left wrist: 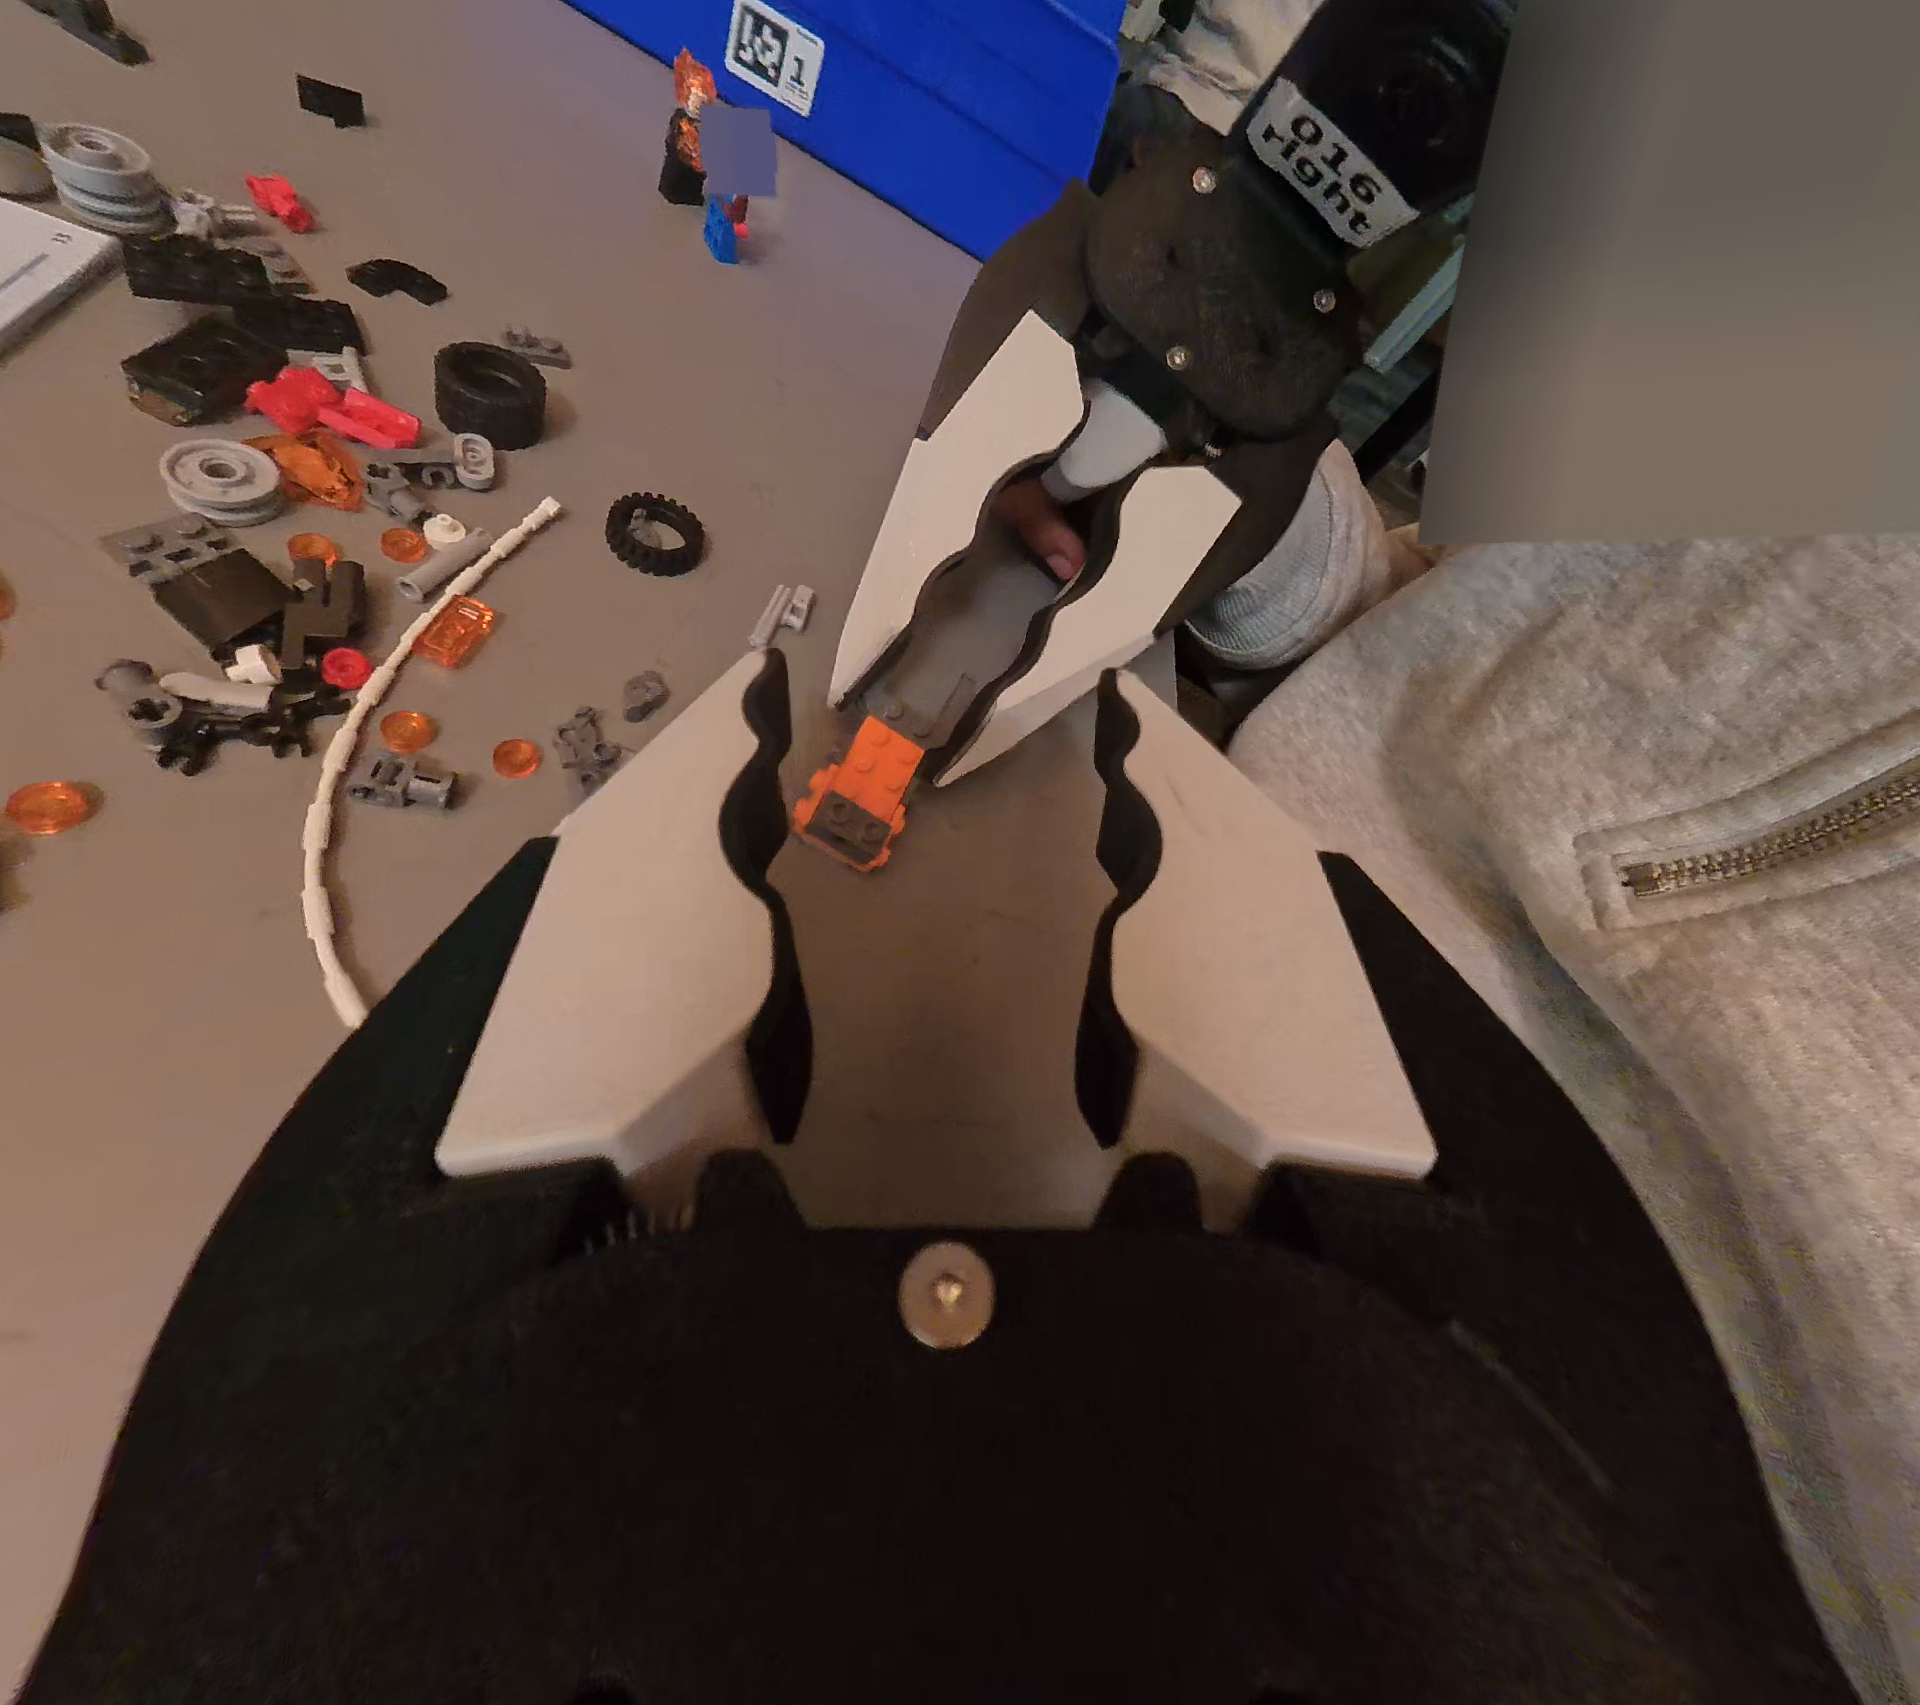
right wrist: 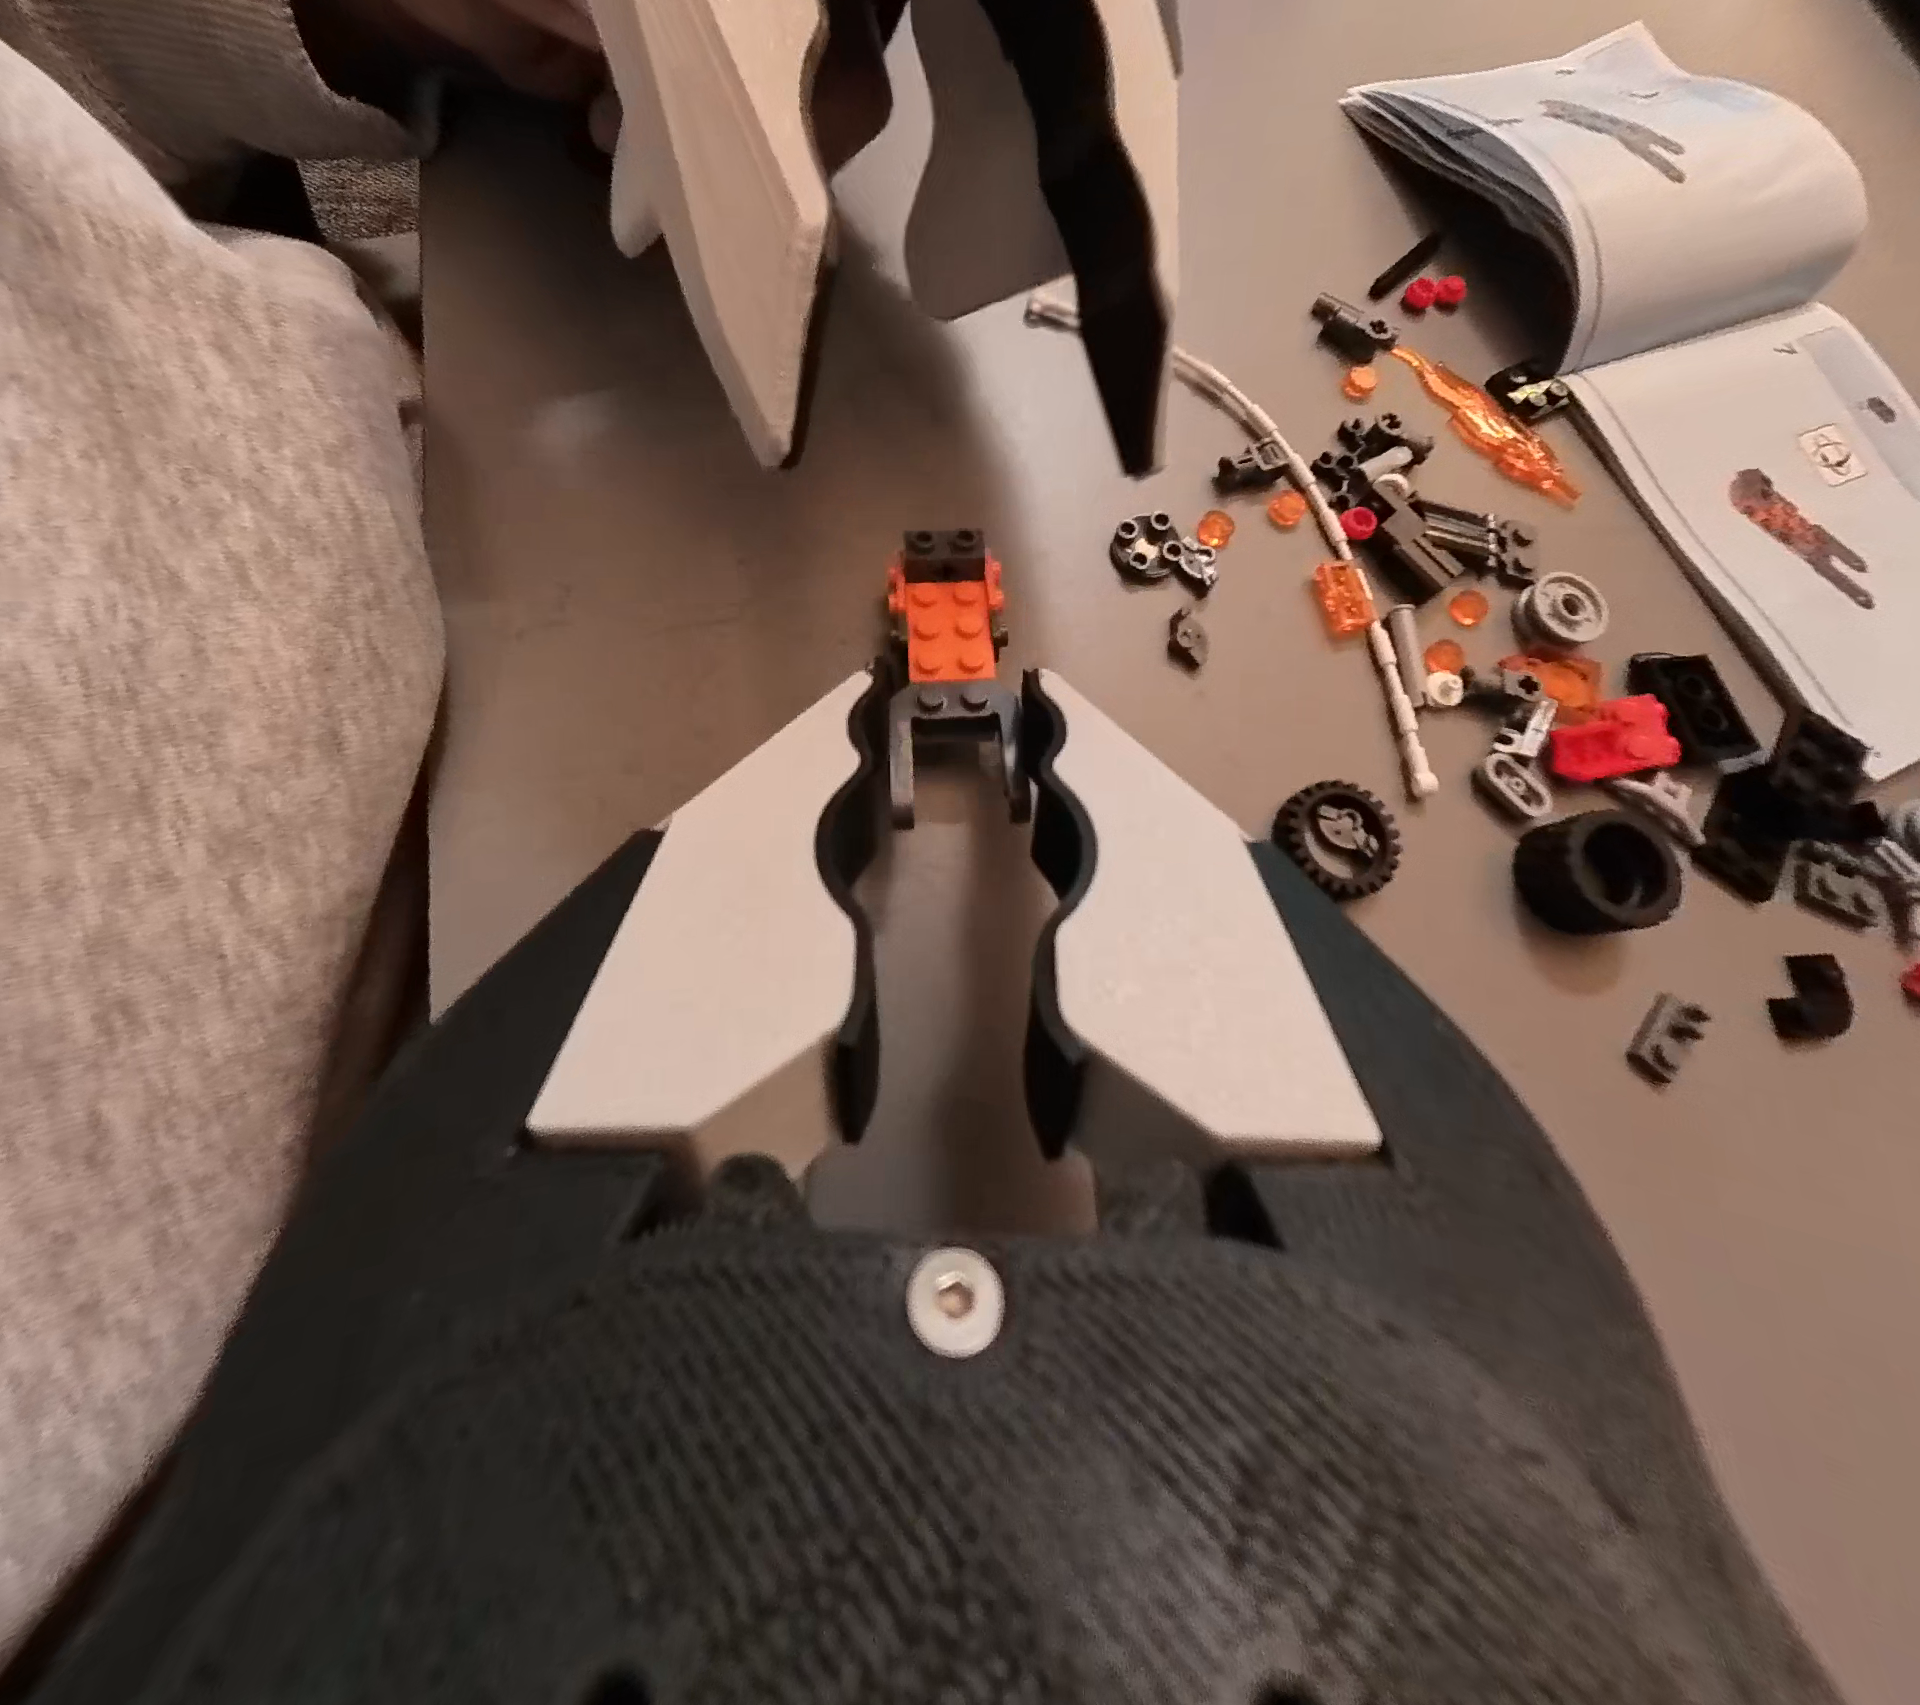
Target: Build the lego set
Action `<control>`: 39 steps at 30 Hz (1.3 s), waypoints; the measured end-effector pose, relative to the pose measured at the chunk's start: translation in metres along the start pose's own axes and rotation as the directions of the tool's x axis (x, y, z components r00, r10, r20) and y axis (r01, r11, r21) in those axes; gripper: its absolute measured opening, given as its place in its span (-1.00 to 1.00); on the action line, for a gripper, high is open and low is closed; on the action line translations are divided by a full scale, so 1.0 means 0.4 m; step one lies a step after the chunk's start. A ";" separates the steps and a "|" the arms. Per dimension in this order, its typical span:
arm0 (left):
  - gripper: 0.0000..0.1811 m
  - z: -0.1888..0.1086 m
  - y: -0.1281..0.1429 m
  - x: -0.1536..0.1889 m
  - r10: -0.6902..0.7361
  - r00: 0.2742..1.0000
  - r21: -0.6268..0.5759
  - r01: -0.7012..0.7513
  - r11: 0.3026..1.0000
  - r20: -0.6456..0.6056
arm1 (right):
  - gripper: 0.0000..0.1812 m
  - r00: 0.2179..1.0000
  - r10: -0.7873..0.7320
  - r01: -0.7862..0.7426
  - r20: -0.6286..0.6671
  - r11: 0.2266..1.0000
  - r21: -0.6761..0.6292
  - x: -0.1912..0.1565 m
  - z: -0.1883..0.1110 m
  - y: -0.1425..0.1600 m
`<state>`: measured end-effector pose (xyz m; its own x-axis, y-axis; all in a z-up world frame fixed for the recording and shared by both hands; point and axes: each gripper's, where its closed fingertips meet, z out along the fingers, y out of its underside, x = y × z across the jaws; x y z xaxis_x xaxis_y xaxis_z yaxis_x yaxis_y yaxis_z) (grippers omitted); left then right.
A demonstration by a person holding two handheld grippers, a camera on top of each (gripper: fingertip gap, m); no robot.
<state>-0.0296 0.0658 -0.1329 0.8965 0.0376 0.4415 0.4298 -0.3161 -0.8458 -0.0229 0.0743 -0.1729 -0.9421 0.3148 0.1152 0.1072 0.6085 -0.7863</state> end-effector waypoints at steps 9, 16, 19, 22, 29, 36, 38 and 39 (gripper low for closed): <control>-0.22 -0.052 -0.063 -0.029 0.063 0.990 0.181 -0.086 0.980 0.124 | -0.74 0.997 -0.045 0.046 -0.060 0.999 0.015 0.010 0.005 -0.012; -0.23 -0.061 -0.069 -0.032 0.073 0.986 0.203 -0.103 0.974 0.149 | -0.70 0.996 -0.032 0.036 -0.082 0.998 0.053 0.022 0.002 -0.023; -0.23 -0.062 -0.070 -0.031 0.079 0.985 0.205 -0.110 0.972 0.157 | -0.70 0.995 -0.044 0.048 -0.088 0.998 0.047 0.021 0.006 -0.020; -0.24 -0.062 -0.070 -0.031 0.080 0.984 0.207 -0.113 0.972 0.161 | -0.72 0.994 -0.064 0.067 -0.092 0.997 0.033 0.017 0.010 -0.015; -0.24 -0.065 -0.072 -0.032 0.072 0.984 0.215 -0.106 0.971 0.162 | -0.69 0.998 -0.015 0.012 -0.058 0.999 -0.045 0.016 0.005 0.031; -0.25 -0.065 -0.072 -0.033 0.061 0.986 0.217 -0.095 0.971 0.157 | -0.76 0.996 0.071 -0.070 -0.056 0.997 0.016 0.037 -0.015 0.019; -0.25 -0.065 -0.072 -0.034 0.055 0.987 0.218 -0.088 0.972 0.154 | -0.76 0.995 0.090 -0.090 -0.047 0.996 0.011 0.039 -0.013 0.020; -0.25 -0.066 -0.072 -0.035 0.052 0.987 0.219 -0.085 0.972 0.152 | -0.76 0.995 0.093 -0.093 -0.044 0.996 0.008 0.039 -0.011 0.021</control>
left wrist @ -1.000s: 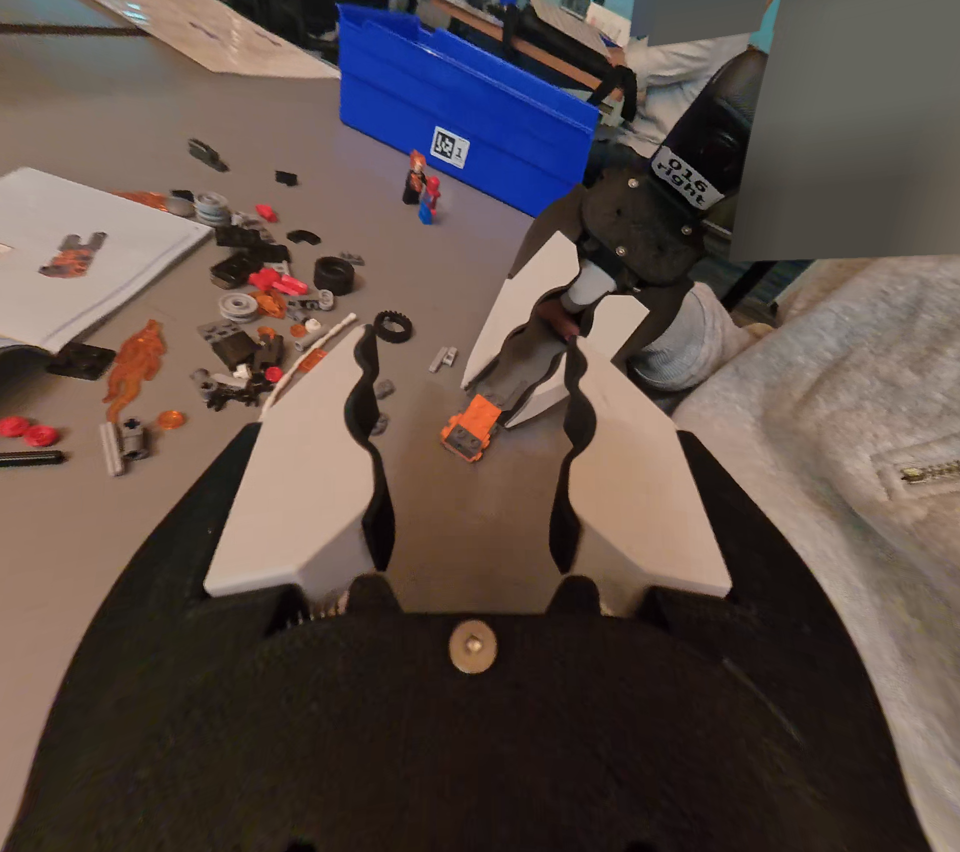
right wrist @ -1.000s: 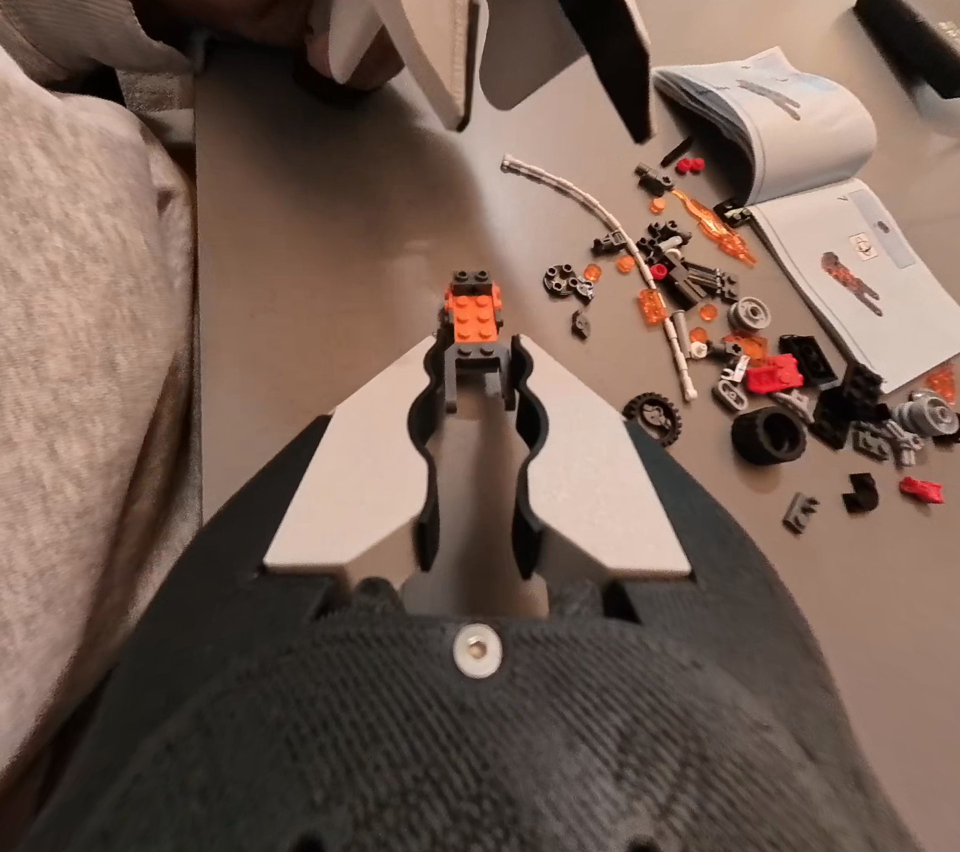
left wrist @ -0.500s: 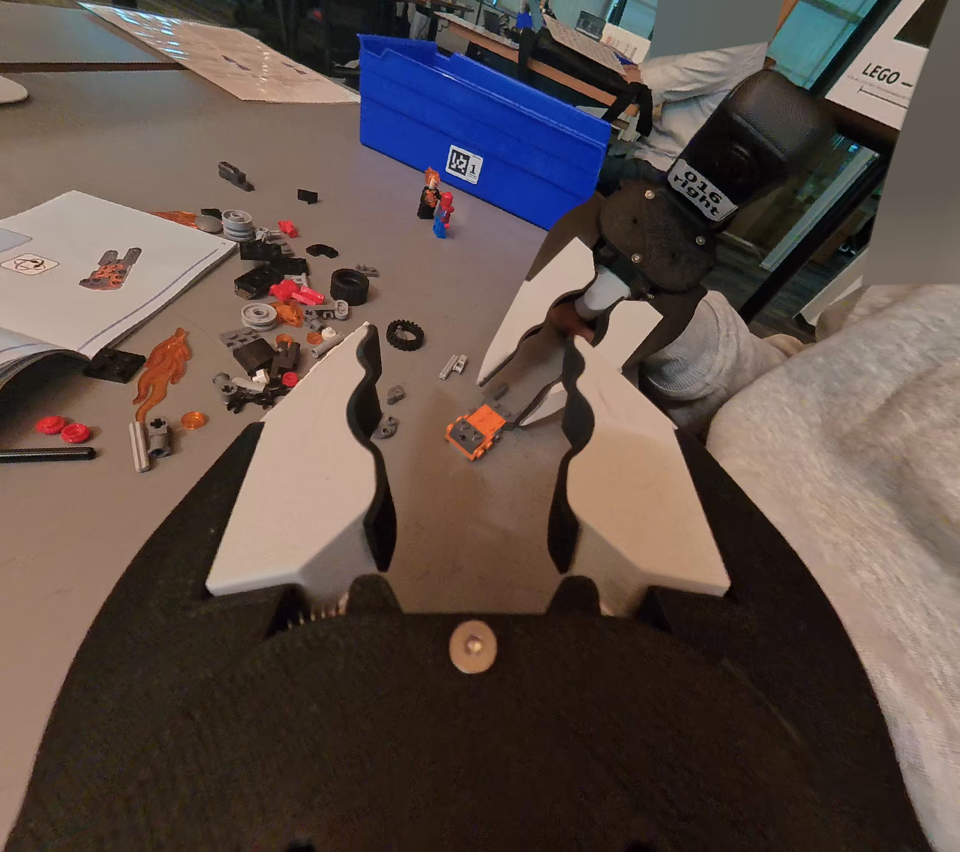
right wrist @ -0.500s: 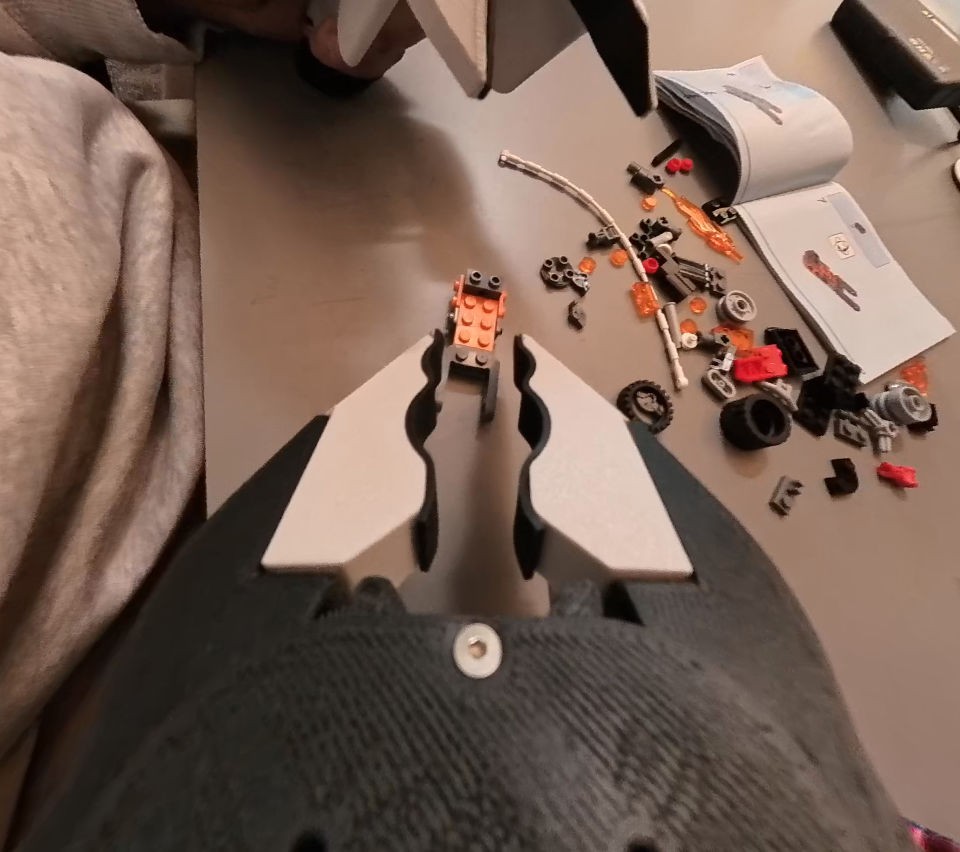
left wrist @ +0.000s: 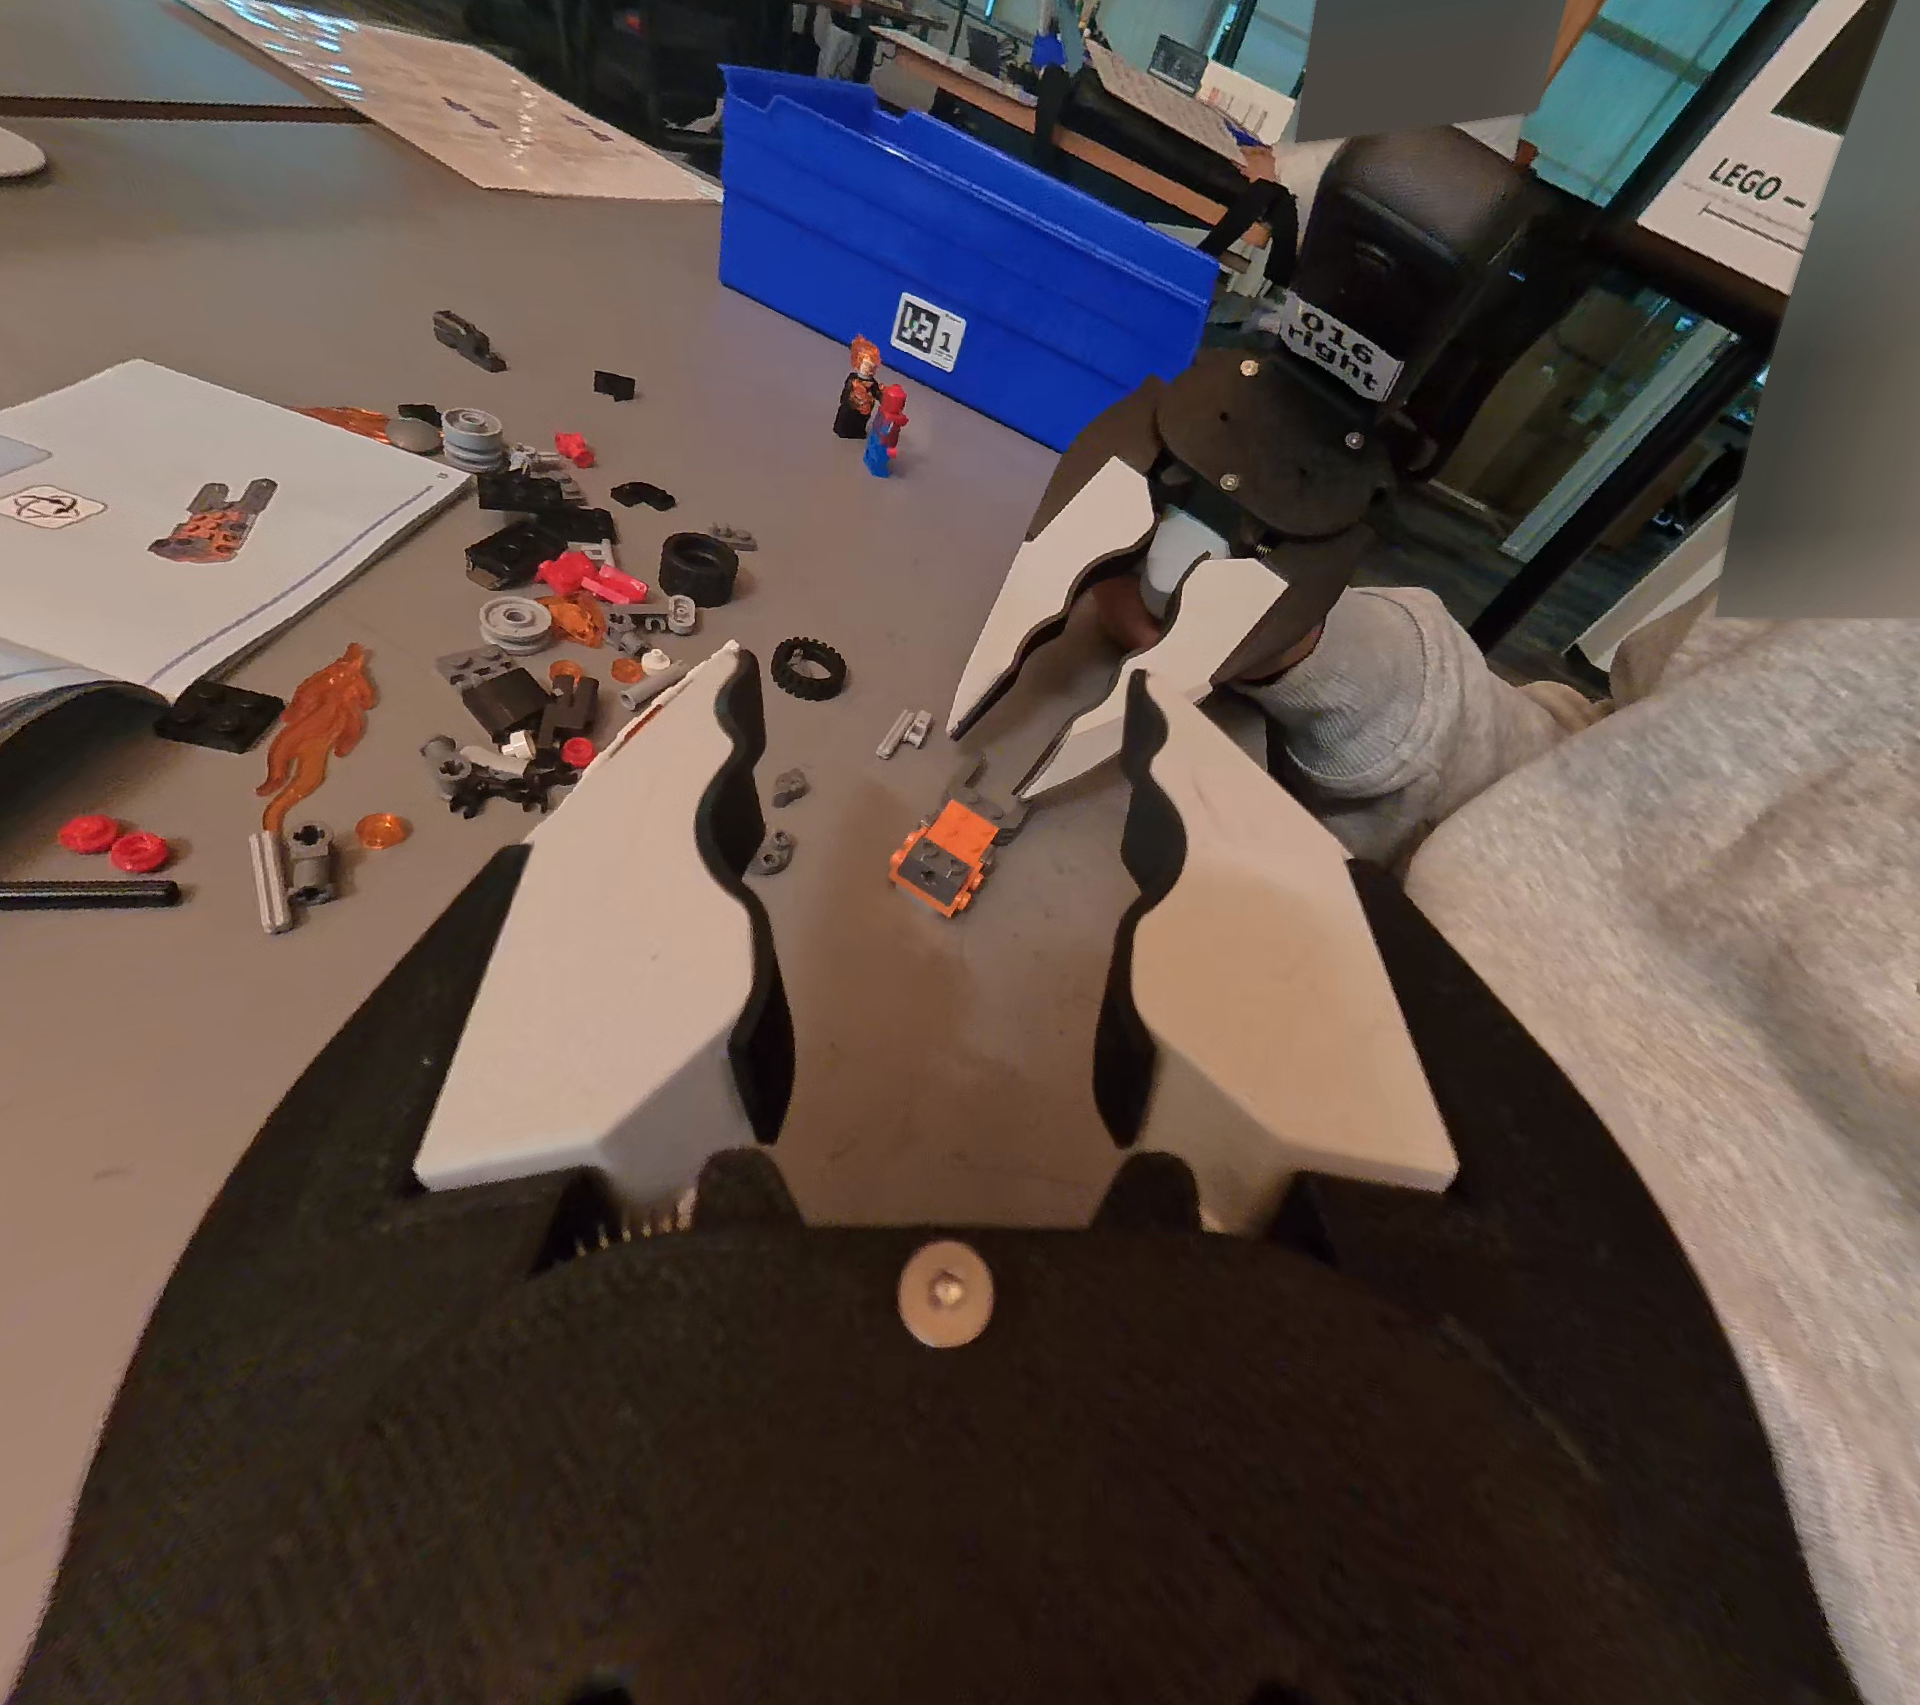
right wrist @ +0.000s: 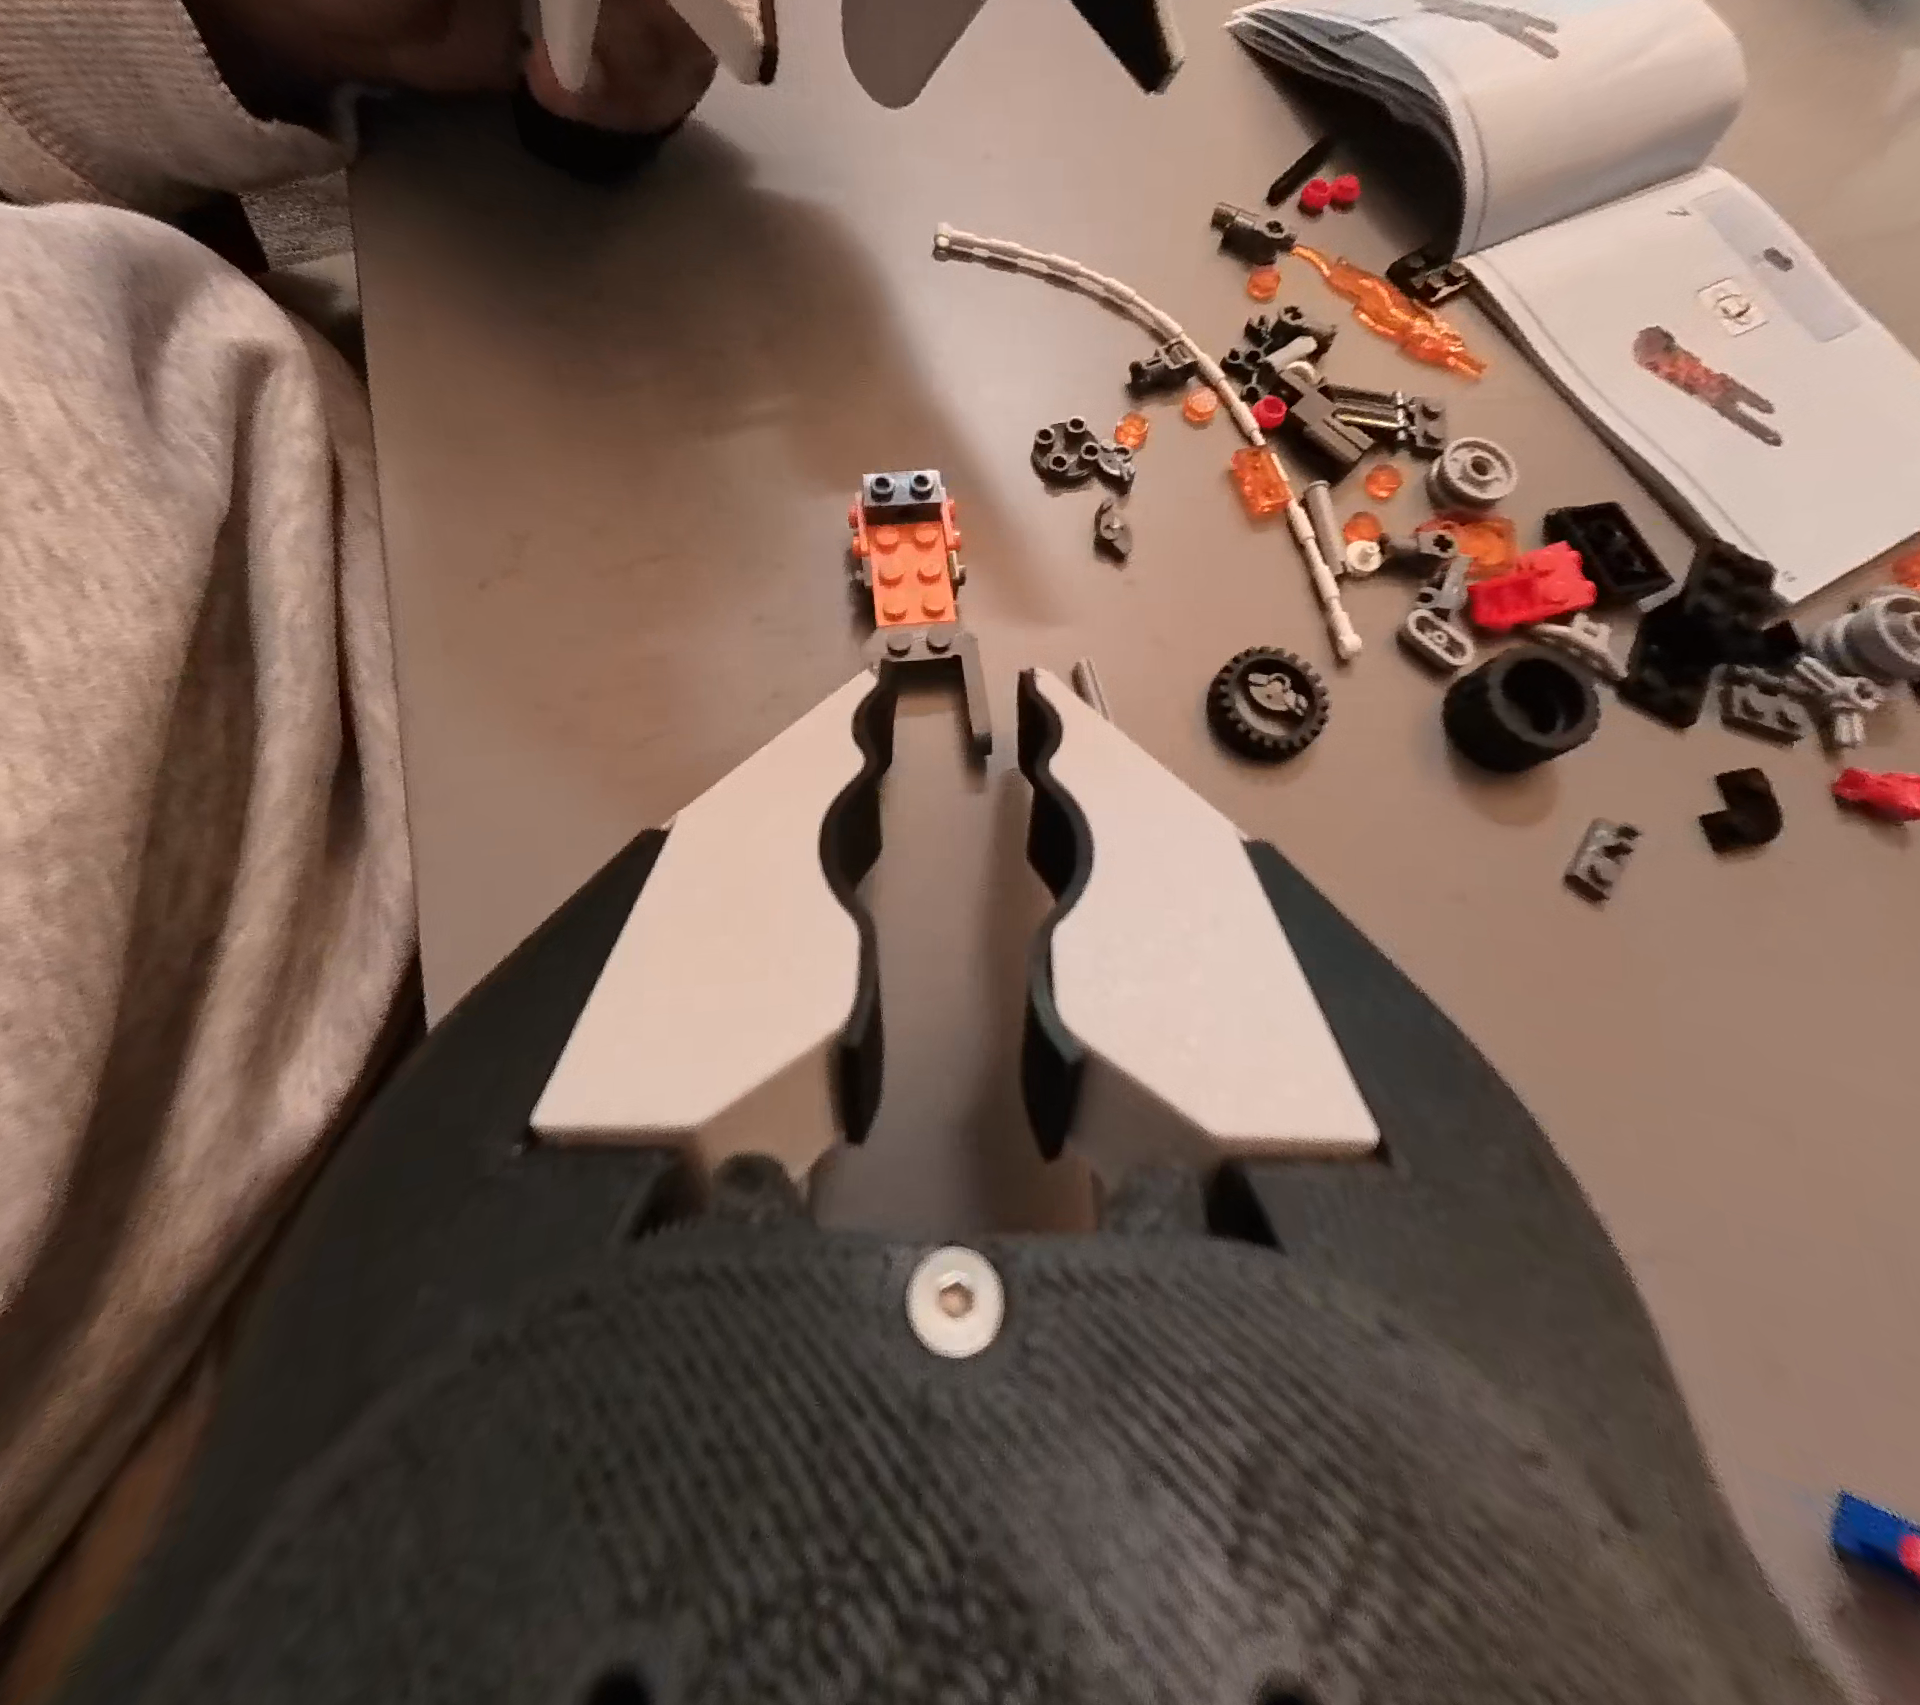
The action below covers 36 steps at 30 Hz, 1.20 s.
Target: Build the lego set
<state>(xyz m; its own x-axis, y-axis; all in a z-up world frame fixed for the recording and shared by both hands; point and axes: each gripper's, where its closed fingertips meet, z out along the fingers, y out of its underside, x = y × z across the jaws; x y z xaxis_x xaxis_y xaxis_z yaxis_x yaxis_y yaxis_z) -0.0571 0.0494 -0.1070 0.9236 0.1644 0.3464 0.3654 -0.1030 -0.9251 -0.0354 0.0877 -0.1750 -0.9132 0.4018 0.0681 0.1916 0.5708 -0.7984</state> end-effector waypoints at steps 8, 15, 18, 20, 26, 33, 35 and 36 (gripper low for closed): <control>-0.26 0.002 0.003 -0.002 -0.018 1.000 -0.007 0.018 1.000 -0.008 | -0.81 0.997 -0.040 0.036 0.073 0.998 0.057 -0.032 -0.015 -0.015; -0.26 0.003 0.004 -0.002 -0.032 0.999 -0.012 0.031 0.999 -0.013 | -0.94 0.996 -0.063 0.065 0.068 0.997 -0.027 -0.038 0.007 0.011; -0.27 0.004 0.005 -0.002 -0.033 0.999 -0.014 0.033 0.999 -0.015 | -0.97 0.995 -0.082 0.085 0.060 0.995 -0.043 -0.040 0.011 0.016; -0.27 0.004 0.006 -0.001 -0.036 0.999 -0.015 0.035 0.999 -0.018 | -0.98 0.994 -0.089 0.092 0.065 0.995 -0.042 -0.043 0.011 0.016; -0.27 0.005 0.007 0.000 -0.039 0.999 -0.018 0.038 0.999 -0.021 | -0.98 0.982 -0.130 0.130 0.137 0.991 0.008 -0.074 -0.003 0.007; -0.27 0.006 0.009 0.001 -0.046 0.999 -0.022 0.045 0.999 -0.028 | -0.97 0.990 -0.106 0.108 0.096 0.994 -0.016 -0.050 0.006 0.015; -0.27 0.006 0.009 0.002 -0.046 0.999 -0.021 0.045 0.999 -0.028 | -0.96 0.993 -0.089 0.091 0.078 0.995 -0.031 -0.037 0.011 0.020; -0.27 0.006 0.009 0.002 -0.046 0.999 -0.022 0.045 0.999 -0.029 | -0.95 0.993 -0.083 0.086 0.078 0.996 -0.033 -0.034 0.012 0.021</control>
